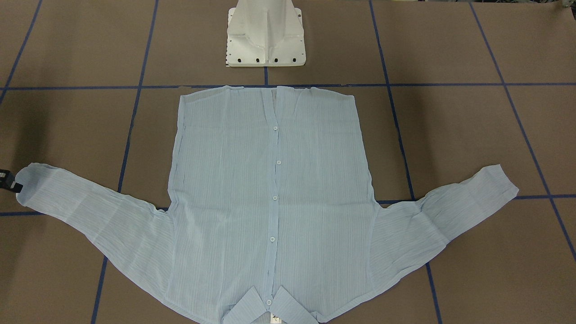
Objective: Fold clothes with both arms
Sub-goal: 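Grasp the sleeve nearest the right gripper and carry it across the shirt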
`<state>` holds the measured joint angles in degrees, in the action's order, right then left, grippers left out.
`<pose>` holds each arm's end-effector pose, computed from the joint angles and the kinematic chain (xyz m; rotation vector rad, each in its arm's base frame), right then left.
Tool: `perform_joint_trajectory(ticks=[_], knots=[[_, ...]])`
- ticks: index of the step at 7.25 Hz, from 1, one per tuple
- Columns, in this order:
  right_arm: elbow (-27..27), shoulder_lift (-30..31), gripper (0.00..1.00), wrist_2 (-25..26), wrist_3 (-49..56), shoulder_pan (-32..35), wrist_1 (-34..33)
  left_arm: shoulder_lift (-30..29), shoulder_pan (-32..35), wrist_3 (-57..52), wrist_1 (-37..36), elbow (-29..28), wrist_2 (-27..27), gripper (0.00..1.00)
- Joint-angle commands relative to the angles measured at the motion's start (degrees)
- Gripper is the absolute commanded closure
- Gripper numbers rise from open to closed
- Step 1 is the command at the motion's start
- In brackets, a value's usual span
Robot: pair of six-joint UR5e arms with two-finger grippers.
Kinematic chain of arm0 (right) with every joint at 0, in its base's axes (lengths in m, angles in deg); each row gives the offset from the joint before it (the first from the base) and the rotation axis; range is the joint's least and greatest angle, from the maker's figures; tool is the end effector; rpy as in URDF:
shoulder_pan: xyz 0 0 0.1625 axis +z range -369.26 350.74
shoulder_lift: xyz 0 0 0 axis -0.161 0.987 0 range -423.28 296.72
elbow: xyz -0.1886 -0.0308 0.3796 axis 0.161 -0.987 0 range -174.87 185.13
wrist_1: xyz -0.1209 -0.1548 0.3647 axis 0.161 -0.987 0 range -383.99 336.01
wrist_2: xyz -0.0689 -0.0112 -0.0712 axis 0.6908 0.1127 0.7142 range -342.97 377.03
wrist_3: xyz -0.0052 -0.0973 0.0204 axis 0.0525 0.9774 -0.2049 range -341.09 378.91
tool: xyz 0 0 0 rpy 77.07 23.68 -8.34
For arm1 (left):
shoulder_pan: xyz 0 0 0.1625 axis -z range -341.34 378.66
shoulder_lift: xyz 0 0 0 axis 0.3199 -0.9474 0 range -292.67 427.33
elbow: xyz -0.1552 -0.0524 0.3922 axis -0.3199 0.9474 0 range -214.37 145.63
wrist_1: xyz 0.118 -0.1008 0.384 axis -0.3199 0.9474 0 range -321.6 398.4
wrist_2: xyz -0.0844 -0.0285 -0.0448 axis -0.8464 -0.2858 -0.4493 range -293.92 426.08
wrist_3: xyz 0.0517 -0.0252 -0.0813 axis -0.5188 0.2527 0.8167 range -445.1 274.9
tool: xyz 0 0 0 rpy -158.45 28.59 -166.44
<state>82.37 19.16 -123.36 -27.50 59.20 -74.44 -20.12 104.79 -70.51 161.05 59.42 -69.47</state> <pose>-0.1546 -0.5460 0.6156 -0.0119 -1.0172 0.1327 -0.0287 -0.4979 0.5809 0.4277 0.8491 0.0621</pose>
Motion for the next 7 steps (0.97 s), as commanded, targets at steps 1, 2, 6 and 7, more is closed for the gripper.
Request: perform_joint_trajectory(ticks=[1,2,6,7], knots=[[4.4,-5.23,1.0,-0.06,-11.08,-2.43,-0.18,0.09,0.0,0.0,-0.04,0.07,-0.06,0.0],[4.06,-9.02,1.0,0.98,-16.28,-5.32,-0.18,0.0,0.0,0.0,-0.04,-0.02,-0.06,0.0],[3.35,-26.85,1.0,12.84,-36.33,-14.74,-8.68,0.26,0.09,-0.09,0.14,0.33,-0.15,0.0],[3.35,-29.16,1.0,15.38,-39.77,-15.54,-8.96,0.44,0.09,-0.35,0.14,0.42,-0.15,0.0]])
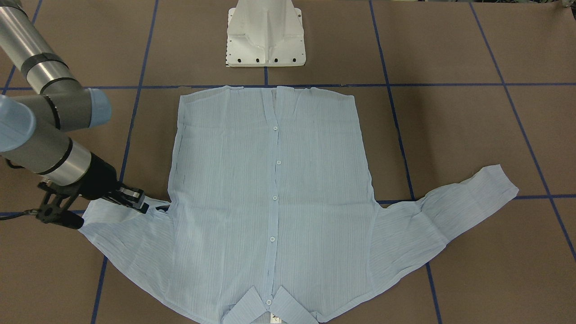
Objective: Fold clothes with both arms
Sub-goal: 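Grasp the sleeve nearest the right gripper and carry it across the shirt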
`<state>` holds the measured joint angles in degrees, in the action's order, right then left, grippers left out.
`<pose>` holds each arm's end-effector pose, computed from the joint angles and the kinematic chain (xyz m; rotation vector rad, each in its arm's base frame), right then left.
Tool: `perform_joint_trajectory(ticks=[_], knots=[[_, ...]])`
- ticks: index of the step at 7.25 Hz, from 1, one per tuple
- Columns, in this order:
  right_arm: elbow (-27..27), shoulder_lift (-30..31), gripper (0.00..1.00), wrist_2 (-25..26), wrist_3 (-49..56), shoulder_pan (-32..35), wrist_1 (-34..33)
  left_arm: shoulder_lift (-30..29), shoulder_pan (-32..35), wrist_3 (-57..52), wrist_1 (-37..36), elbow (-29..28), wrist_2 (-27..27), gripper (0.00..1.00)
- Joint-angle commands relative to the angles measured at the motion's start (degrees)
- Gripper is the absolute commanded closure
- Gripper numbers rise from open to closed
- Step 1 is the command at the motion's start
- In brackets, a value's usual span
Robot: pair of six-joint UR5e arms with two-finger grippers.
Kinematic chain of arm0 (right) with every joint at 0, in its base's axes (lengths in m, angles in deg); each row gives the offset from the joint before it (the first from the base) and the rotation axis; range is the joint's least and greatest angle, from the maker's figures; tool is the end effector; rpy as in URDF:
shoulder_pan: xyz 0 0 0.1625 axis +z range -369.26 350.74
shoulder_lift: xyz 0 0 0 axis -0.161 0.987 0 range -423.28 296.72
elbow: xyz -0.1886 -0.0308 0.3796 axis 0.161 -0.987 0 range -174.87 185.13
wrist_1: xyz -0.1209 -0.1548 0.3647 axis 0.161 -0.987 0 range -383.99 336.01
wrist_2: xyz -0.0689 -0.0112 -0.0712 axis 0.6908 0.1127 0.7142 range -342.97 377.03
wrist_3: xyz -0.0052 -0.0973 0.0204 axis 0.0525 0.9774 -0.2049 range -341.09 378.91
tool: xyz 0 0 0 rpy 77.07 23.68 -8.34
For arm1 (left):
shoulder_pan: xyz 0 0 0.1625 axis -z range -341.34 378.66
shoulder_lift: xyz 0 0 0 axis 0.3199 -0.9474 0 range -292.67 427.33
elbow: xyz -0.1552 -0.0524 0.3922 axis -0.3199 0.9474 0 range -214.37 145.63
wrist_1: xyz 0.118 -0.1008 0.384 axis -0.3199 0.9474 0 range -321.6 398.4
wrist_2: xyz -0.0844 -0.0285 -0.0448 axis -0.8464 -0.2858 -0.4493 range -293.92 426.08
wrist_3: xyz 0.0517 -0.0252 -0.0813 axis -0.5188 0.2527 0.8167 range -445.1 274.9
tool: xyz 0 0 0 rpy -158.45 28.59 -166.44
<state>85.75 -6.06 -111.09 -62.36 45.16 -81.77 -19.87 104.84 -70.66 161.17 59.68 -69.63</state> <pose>-0.3552 -0.6201 0.3261 -0.0322 -1.1181 0.3910 -0.0290 -0.4959 0.5803 0.4307 0.8511 0.0655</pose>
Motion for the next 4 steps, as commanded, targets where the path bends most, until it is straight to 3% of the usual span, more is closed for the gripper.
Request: perform_joint_trajectory(ticks=[1,4], knots=[[-0.98,-6.48,1.0,7.4,-7.03,-3.08,-1.72,0.19,0.04,-0.46,0.01,-0.01,0.1,0.0],[-12.73,-22.99,1.0,20.06,-15.66,-9.66,-2.43,0.19,0.04,0.15,1.41,0.07,0.1,0.0]])
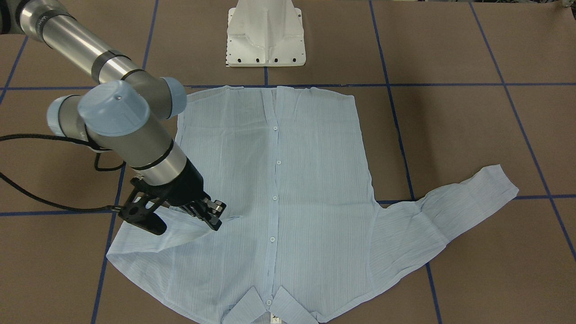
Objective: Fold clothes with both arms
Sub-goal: 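Grasp the sleeve nearest the right gripper and carry it across the shirt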
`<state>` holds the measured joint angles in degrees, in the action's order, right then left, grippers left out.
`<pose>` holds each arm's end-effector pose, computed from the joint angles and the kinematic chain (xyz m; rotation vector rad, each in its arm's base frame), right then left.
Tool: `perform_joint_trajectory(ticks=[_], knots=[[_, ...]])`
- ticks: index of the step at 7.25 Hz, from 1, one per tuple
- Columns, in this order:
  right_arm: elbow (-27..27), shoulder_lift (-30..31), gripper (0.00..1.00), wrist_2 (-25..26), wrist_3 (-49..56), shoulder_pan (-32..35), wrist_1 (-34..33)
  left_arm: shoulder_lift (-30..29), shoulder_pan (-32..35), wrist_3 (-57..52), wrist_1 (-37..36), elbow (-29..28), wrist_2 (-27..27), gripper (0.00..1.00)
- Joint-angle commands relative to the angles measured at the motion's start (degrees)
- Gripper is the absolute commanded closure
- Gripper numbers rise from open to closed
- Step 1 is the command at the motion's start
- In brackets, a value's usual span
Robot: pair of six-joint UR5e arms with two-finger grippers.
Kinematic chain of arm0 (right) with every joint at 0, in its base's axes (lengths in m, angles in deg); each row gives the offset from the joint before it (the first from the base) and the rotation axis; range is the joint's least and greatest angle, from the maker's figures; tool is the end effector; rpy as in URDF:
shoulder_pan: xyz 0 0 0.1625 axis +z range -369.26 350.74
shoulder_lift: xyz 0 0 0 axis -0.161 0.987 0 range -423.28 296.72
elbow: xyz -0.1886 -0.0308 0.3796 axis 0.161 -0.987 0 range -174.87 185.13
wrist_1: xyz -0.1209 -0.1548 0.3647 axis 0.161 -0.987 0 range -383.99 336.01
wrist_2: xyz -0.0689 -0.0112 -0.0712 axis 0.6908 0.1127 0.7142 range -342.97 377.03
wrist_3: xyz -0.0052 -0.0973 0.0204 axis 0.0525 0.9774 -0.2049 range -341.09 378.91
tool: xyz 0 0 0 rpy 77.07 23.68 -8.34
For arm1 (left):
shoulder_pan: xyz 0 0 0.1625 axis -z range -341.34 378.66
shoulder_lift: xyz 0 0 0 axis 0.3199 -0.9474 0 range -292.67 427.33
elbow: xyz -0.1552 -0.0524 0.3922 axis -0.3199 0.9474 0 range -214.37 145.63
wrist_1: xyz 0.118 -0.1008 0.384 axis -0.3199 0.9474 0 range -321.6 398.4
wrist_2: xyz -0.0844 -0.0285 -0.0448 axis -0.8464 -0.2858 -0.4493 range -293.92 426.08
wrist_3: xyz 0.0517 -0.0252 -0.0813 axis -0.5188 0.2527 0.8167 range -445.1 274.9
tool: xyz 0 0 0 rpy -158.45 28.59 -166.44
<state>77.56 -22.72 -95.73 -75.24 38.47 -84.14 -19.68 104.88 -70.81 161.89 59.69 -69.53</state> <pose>-0.4572 -0.6440 0.1875 0.0630 -1.1360 0.5943 -0.0296 -0.4946 0.5804 0.4414 0.8493 0.0706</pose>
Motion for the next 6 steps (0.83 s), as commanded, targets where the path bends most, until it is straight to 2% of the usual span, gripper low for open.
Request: perform_joint_trajectory(ticks=[1,3,5,6], knots=[[-7.8,-10.38,1.0,8.4,-4.62,-5.52,-0.06,0.0,0.0,0.13,0.96,0.07,0.0,0.0],[-16.85,-18.21,1.0,11.59,-4.99,-9.05,0.02,0.26,-0.09,0.04,5.07,-0.46,0.18,0.0],[-20.11,-21.21,1.0,12.03,-5.07,-9.67,0.37,0.7,-0.09,0.04,6.06,-0.46,0.18,0.0],[-24.4,-24.19,1.0,13.08,-5.16,-10.11,0.9,0.7,-0.09,0.21,6.06,-0.46,0.18,0.0]])
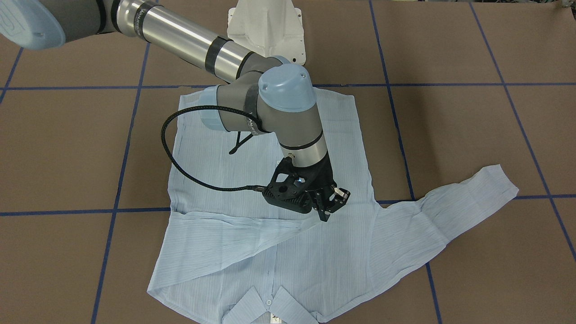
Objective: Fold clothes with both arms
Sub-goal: 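Lay the sleeve across the shirt's upper back and lift the right gripper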
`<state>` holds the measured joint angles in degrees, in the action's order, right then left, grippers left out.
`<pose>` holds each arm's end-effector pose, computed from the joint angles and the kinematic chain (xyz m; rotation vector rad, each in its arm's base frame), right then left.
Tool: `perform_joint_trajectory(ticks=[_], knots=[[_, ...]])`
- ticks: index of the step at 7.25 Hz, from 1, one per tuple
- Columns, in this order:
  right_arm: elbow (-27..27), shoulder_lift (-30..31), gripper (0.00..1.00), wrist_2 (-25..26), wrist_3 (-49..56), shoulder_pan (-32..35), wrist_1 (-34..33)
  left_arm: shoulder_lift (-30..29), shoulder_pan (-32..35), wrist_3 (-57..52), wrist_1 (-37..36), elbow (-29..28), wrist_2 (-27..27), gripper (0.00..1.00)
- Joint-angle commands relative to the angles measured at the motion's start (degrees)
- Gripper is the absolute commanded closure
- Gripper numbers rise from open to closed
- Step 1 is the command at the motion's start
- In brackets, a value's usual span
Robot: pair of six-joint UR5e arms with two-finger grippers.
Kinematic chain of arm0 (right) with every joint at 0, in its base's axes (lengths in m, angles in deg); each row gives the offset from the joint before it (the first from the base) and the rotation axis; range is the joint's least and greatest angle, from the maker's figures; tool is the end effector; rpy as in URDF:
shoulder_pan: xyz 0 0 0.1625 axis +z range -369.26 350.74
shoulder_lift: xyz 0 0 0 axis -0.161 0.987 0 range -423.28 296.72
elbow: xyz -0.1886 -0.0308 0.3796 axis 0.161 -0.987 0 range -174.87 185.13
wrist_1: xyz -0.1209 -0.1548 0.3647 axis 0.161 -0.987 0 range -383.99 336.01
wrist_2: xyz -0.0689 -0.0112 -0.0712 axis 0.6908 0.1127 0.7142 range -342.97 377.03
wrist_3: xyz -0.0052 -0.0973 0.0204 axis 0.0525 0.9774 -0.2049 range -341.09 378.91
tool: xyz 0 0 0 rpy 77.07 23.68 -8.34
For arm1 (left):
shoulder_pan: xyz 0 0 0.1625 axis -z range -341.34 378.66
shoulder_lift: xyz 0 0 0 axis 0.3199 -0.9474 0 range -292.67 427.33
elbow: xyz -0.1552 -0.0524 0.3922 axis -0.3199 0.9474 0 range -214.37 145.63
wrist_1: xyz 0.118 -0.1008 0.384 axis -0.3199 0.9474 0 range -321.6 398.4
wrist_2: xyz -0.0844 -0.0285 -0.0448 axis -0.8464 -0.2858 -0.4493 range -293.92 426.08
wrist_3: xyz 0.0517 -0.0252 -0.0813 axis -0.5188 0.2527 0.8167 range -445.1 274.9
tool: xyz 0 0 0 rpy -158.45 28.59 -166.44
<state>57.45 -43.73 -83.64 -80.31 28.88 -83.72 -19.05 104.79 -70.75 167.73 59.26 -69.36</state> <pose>-0.6075 -0.6232 0.0480 0.1143 -1.1250 0.6366 -0.0293 -0.4898 0.5775 0.5195 0.8519 0.1045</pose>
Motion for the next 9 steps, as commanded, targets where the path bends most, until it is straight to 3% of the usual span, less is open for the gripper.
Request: perform_joint_trajectory(ticks=[1,4,6,7,8,9], knots=[[-4.76,-3.2,1.0,1.25,-0.09,-0.69,2.32,0.07,0.0,0.24,0.22,-0.03,0.0,0.0],[-8.26,-4.26,1.0,3.71,-0.36,-1.4,6.09,0.07,-0.09,0.33,0.14,-0.12,-0.08,0.0],[-9.07,-4.52,0.16,4.76,-0.36,-1.84,7.0,-1.06,-2.71,0.42,-0.39,-0.29,0.0,0.0],[-9.5,-4.87,0.03,4.95,-0.36,-1.93,7.0,-1.5,-4.9,8.86,-0.13,-0.29,-0.17,0.0],[-9.51,-5.4,0.02,4.95,-0.36,-1.93,7.0,-1.68,-5.79,18.34,1.53,-0.29,-0.17,0.0],[-8.73,-5.57,0.02,4.69,-1.92,-1.75,6.82,-3.6,-10.24,20.78,2.67,-1.86,2.0,0.0]])
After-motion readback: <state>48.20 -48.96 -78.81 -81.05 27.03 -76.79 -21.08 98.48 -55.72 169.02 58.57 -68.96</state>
